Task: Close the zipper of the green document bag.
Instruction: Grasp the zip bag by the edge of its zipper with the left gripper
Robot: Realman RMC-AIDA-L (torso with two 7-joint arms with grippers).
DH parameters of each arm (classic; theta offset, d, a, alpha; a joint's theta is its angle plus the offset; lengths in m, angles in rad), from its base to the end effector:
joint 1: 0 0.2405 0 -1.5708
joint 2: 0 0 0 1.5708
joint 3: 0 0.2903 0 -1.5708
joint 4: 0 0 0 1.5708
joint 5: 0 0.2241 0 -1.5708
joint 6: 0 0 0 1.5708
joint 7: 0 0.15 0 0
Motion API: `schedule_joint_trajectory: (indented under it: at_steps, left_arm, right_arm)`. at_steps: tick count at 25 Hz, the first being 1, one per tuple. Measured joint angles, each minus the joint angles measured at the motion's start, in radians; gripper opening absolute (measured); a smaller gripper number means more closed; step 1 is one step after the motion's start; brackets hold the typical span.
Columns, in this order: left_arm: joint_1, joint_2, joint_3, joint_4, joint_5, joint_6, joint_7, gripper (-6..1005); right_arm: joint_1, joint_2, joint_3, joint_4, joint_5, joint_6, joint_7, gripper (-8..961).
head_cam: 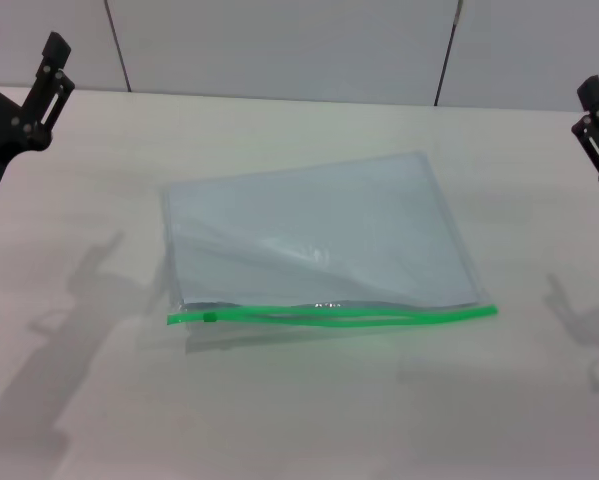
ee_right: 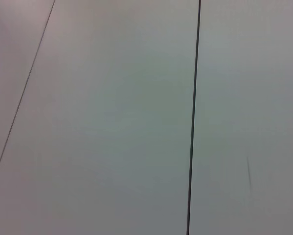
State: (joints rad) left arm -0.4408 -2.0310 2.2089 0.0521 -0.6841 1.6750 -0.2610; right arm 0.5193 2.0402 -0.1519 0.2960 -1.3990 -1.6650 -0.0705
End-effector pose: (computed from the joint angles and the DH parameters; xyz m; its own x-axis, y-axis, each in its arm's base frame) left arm -0.3320 0.3309 0.0222 0.5889 -0.4461 0.6740 0.6200 -0.2856 -0.7308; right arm 0.2936 0.3289 -0.0374 0.6454 0.4243 -0.6351 -0.5676 -0.2901 -0.7705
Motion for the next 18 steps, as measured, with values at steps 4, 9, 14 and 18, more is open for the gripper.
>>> schedule_joint_trajectory:
  at_steps: [4,9,14,18]
  left_arm:
    - [-0.001,0.0,0.0,0.0,0.0,-0.002,0.0,744]
    - [-0.001,0.0,0.0,0.0,0.0,-0.013,0.0,745]
    - [-0.001,0.002,0.0,-0.006,0.057,-0.032,0.005,745]
    - [-0.012,0.005,0.001,-0.067,0.222,-0.037,0.062,746]
  right_arm:
    - [0.0,0.0,0.0,0.0,0.0,0.001,0.0,865]
    - [0.001,0.0,0.0,-0.001,0.0,0.002,0.0,865]
    - [0.001,0.0,0.0,-0.002,0.0,0.004,0.0,864]
    - [0.0,0.0,0.0,-0.002,0.0,0.01,0.0,864]
